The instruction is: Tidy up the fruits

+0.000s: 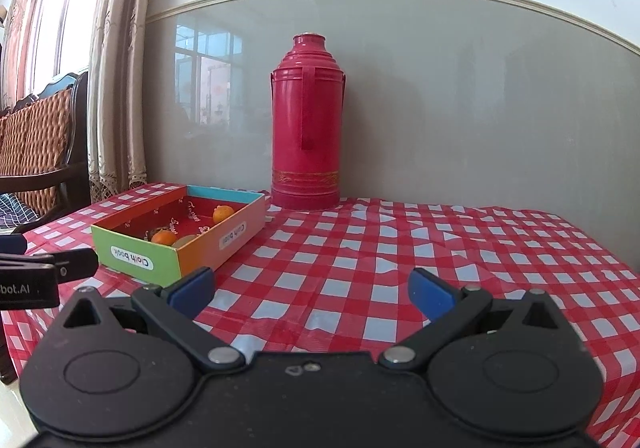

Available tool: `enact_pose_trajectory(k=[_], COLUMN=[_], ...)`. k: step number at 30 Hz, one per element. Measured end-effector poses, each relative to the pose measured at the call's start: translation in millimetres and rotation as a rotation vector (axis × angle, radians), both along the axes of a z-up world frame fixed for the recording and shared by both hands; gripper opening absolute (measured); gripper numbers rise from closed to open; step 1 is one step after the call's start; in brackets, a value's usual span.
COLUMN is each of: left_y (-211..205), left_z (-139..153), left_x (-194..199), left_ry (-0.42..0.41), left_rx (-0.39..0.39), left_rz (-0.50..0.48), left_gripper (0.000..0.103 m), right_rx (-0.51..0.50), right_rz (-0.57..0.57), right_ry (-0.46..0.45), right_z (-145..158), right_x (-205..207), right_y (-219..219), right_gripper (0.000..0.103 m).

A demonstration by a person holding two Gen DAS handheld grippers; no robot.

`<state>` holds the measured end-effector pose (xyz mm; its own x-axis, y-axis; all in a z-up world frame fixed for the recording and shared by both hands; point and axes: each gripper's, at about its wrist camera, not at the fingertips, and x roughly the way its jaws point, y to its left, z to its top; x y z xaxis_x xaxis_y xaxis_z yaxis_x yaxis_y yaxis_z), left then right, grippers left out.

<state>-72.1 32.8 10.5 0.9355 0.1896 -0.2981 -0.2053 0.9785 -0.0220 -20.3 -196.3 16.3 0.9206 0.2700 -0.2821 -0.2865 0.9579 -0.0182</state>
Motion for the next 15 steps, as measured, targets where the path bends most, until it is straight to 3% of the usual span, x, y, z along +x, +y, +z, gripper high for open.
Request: enact_pose_trajectory(k=[15], left_y=[-0.1], left_z=[1.1], left_x=[-0.7], left_ry=[0.003], left_rx=[-0.005], left_rz=[-0.003], left_gripper=[0.103], right_rx=[-0.004], right_rz=[0.002], right_ry=[0.005], right_z=[0.4], right_x=[-0.7], right_y=[0.0], right_gripper=[0.097])
